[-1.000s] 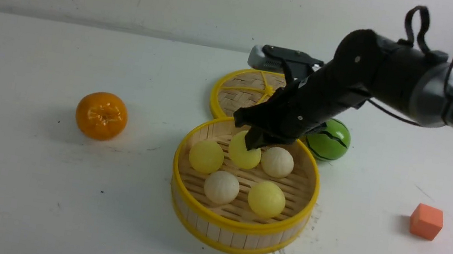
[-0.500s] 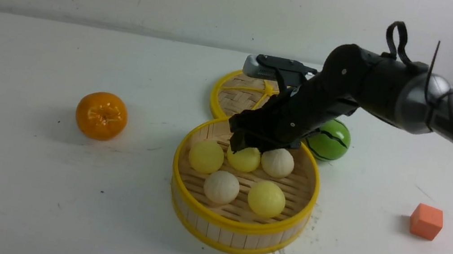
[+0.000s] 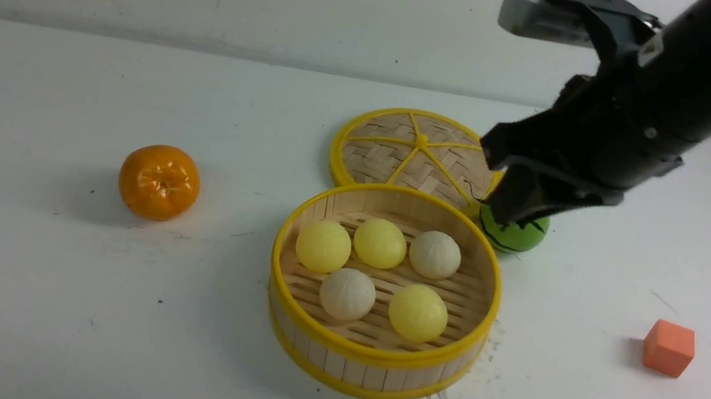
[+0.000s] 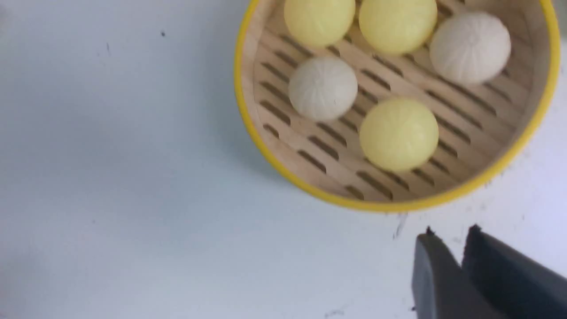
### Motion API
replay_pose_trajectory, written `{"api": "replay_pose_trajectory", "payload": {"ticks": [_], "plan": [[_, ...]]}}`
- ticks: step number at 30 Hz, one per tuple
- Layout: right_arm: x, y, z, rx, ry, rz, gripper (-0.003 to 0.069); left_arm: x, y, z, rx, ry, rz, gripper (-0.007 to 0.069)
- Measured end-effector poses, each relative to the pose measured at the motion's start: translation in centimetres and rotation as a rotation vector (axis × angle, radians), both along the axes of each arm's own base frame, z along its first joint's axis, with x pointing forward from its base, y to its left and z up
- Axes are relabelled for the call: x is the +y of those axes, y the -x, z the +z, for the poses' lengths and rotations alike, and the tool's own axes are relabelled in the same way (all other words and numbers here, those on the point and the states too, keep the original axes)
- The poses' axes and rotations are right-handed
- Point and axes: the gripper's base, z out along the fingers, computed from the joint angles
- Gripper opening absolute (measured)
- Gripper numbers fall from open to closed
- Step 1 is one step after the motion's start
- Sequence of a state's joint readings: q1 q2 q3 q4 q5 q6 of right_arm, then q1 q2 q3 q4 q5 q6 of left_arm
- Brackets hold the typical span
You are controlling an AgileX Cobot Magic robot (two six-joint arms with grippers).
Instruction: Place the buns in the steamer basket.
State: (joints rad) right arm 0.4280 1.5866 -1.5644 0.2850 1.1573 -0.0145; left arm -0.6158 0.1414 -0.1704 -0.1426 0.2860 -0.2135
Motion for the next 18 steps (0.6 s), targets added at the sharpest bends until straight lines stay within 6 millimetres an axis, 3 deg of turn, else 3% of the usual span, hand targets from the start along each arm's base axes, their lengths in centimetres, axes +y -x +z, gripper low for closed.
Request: {"api": "replay_pose_trajectory", "payload": {"ticks": [2, 4, 7, 10, 18], "plan": [[-0.9, 1.9, -0.4, 0.011, -0.010, -0.033, -0.0003, 0.0, 0.0, 0.0, 0.000, 0.000, 0.000, 0.0169], [-1.9, 3.8, -0.9, 0.008, -0.022, -0.066, -0.0019, 0.0, 0.0, 0.0, 0.000, 0.000, 0.000, 0.0173], [-2.8, 5.8, -1.5, -0.007, -0.032, -0.083, -0.0019, 0.0, 0.0, 0.0, 0.000, 0.000, 0.000, 0.0175], [-4.5, 9.4, -2.8, -0.020, -0.040, -0.097, -0.0019, 0.0, 0.0, 0.0, 0.000, 0.000, 0.000, 0.0179], [-6.5, 14.7, -3.8, 0.077, -0.022, -0.059, -0.0015, 0.0, 0.0, 0.0, 0.000, 0.000, 0.000, 0.0185]]}}
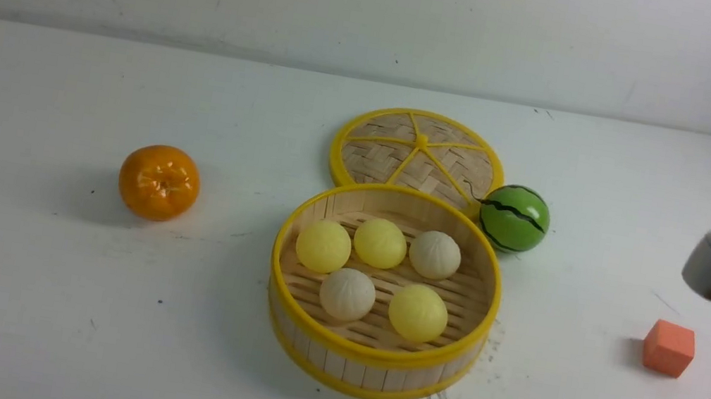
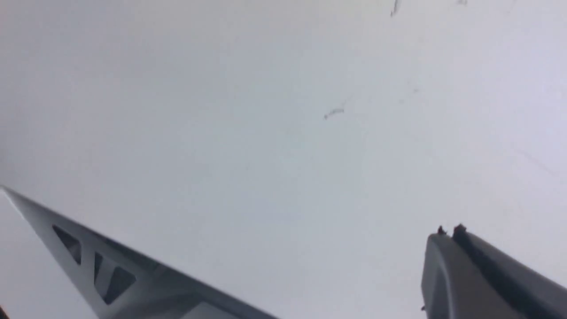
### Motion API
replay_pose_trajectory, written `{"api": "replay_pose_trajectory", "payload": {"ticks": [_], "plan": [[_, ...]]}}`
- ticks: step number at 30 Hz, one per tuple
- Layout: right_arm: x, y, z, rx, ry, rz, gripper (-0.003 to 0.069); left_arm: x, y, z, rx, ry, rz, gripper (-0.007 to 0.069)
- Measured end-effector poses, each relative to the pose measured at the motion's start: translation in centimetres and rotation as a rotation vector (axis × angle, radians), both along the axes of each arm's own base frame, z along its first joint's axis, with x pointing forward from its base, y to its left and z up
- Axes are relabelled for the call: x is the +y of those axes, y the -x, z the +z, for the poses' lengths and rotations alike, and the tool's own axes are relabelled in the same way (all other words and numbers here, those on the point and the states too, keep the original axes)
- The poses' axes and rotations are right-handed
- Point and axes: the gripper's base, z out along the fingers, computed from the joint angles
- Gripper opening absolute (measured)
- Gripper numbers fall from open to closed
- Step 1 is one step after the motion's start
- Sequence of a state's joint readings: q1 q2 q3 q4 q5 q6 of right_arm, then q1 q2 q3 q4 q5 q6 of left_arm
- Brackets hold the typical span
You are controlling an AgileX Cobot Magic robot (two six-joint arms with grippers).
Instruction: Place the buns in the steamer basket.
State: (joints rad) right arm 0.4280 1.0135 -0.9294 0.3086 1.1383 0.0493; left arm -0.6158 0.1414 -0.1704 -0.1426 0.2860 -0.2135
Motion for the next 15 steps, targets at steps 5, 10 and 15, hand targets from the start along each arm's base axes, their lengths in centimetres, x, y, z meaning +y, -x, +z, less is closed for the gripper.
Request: {"api": "replay_pose_trajectory", "payload": {"ticks": [5, 10, 15], "plan": [[-0.6, 1.5, 0.3, 0.047, 0.022, 0.029, -0.0014, 0.0, 0.0, 0.0, 0.000, 0.000, 0.000, 0.0186], [-2.5, 2.4, 1.2, -0.047, 0.060, -0.032, -0.0010, 0.0, 0.0, 0.0, 0.001, 0.000, 0.000, 0.0194], [-5.5, 5.9, 2.3, -0.259, 0.058, -0.139, -0.0010, 0.0, 0.0, 0.0, 0.001, 0.000, 0.000, 0.0199]]}}
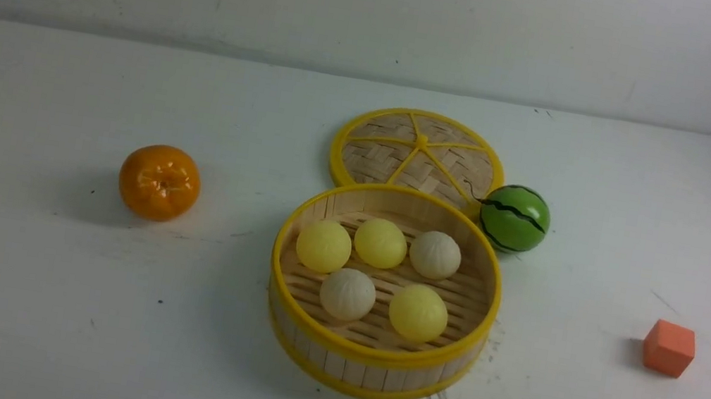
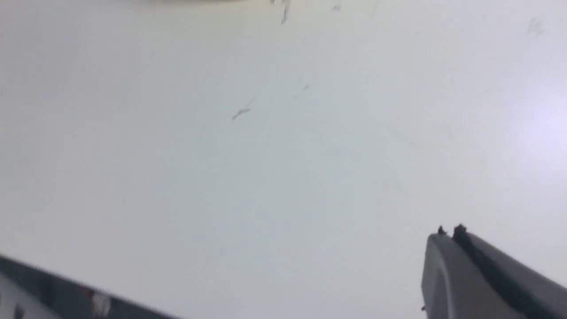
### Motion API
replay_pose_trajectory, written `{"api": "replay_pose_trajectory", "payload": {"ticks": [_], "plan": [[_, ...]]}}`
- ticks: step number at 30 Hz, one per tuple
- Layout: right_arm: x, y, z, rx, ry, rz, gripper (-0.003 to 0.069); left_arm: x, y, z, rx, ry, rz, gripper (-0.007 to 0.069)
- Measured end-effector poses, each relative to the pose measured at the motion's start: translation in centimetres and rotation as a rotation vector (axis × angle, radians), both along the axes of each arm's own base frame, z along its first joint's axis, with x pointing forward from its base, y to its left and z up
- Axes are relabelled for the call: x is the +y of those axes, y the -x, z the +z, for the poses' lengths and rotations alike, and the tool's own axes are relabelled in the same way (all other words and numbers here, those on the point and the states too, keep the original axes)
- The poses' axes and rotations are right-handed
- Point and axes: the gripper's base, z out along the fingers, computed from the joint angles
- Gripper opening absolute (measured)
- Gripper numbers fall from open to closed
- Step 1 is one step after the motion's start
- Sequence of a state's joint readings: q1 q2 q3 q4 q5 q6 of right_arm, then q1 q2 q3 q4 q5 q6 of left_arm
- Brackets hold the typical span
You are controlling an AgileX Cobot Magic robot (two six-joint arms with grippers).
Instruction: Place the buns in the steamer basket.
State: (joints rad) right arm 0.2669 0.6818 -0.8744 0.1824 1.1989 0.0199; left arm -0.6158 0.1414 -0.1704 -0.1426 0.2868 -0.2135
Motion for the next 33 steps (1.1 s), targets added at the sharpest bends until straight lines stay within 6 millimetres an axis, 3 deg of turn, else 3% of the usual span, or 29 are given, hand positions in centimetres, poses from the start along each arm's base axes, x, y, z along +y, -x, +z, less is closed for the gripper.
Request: {"api": "replay_pose_trajectory", "payload": {"ticks": [3, 4, 6, 9, 14, 19, 33], "plan": [[-1.0, 1.5, -0.9, -0.217, -0.010, -0.039, -0.0010, 0.0, 0.0, 0.0, 0.000, 0.000, 0.000, 0.0200], [-1.5, 2.1, -2.1, -0.368, -0.014, -0.073, -0.0010, 0.0, 0.0, 0.0, 0.000, 0.000, 0.000, 0.0202], [-1.8, 2.3, -3.1, -0.452, -0.015, -0.096, -0.0010, 0.0, 0.0, 0.0, 0.000, 0.000, 0.000, 0.0203], [-2.6, 3.2, -6.7, -0.660, -0.011, -0.171, -0.0010, 0.0, 0.0, 0.0, 0.000, 0.000, 0.000, 0.0206], [-3.2, 3.8, -12.4, -0.735, 0.038, -0.226, -0.0010, 0.0, 0.0, 0.0, 0.000, 0.000, 0.000, 0.0211], [-3.7, 3.6, -17.7, -0.603, 0.020, -0.325, -0.0010, 0.0, 0.0, 0.0, 0.001, -0.001, 0.000, 0.0216], [-4.0, 3.5, -17.7, -0.608, -0.014, -0.397, -0.0003, 0.0, 0.0, 0.0, 0.001, -0.003, -0.001, 0.0229]]}}
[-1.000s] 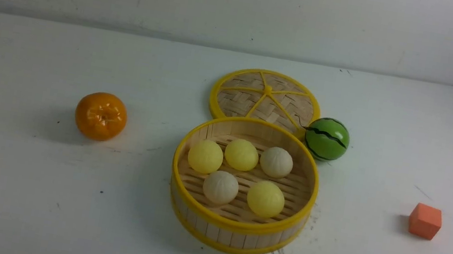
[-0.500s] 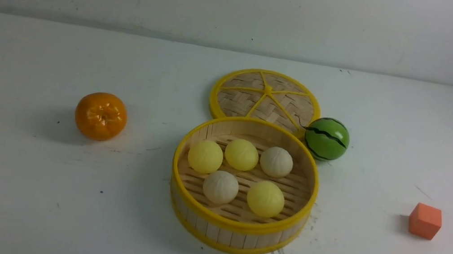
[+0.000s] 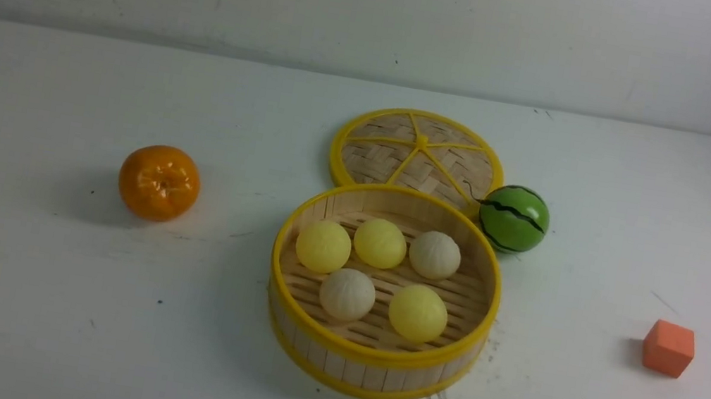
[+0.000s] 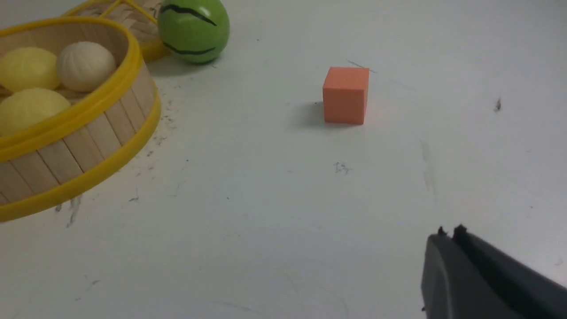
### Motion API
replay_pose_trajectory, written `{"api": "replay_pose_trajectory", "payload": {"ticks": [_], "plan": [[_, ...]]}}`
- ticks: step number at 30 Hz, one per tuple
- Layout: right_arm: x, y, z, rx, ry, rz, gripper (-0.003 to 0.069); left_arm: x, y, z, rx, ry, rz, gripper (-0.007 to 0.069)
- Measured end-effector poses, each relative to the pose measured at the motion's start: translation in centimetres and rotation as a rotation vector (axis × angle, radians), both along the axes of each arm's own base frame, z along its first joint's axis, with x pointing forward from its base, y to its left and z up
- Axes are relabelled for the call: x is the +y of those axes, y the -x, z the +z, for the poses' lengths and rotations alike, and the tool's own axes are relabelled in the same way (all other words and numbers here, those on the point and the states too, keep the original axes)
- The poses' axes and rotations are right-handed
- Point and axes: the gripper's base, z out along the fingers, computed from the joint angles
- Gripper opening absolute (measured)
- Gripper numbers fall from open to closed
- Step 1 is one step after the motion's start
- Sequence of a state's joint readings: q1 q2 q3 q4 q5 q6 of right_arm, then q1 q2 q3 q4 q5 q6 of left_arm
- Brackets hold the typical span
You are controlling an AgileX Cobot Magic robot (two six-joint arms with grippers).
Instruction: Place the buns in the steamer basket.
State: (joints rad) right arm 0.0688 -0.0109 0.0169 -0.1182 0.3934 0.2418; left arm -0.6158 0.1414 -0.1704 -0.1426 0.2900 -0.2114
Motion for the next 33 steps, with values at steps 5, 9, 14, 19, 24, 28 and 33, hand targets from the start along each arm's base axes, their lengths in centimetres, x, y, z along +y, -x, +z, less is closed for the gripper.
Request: {"api": "replay_pose_trajectory", "payload": {"ticks": [5, 9, 14, 19, 24, 28, 33], "plan": [[0.0, 0.0, 0.0, 0.000, -0.001, 0.000, 0.0001, 0.0, 0.0, 0.0, 0.000, 0.000, 0.000, 0.0235], [0.0, 0.0, 0.0, 0.000, -0.001, 0.000, 0.0001, 0.0, 0.0, 0.0, 0.000, 0.000, 0.000, 0.0235], [0.0, 0.0, 0.0, 0.000, -0.001, 0.000, 0.0002, 0.0, -0.1, 0.0, -0.027, -0.006, 0.005, 0.0235], [0.0, 0.0, 0.0, -0.001, -0.001, 0.000, 0.0008, 1.7, 0.3, -0.3, -0.132, 0.029, 0.228, 0.0209], [0.0, 0.0, 0.0, -0.001, -0.001, 0.000, 0.0016, 2.7, -0.4, -3.4, -0.069, 0.020, 0.446, 0.0034], [0.0, 0.0, 0.0, -0.002, 0.000, 0.000, 0.0020, 2.6, -0.4, -6.2, 0.097, -0.033, 0.455, -0.0013], [0.0, 0.0, 0.0, -0.002, 0.000, 0.000, 0.0025, 2.6, -0.2, -6.7, 0.141, -0.043, 0.451, -0.0013]]}}
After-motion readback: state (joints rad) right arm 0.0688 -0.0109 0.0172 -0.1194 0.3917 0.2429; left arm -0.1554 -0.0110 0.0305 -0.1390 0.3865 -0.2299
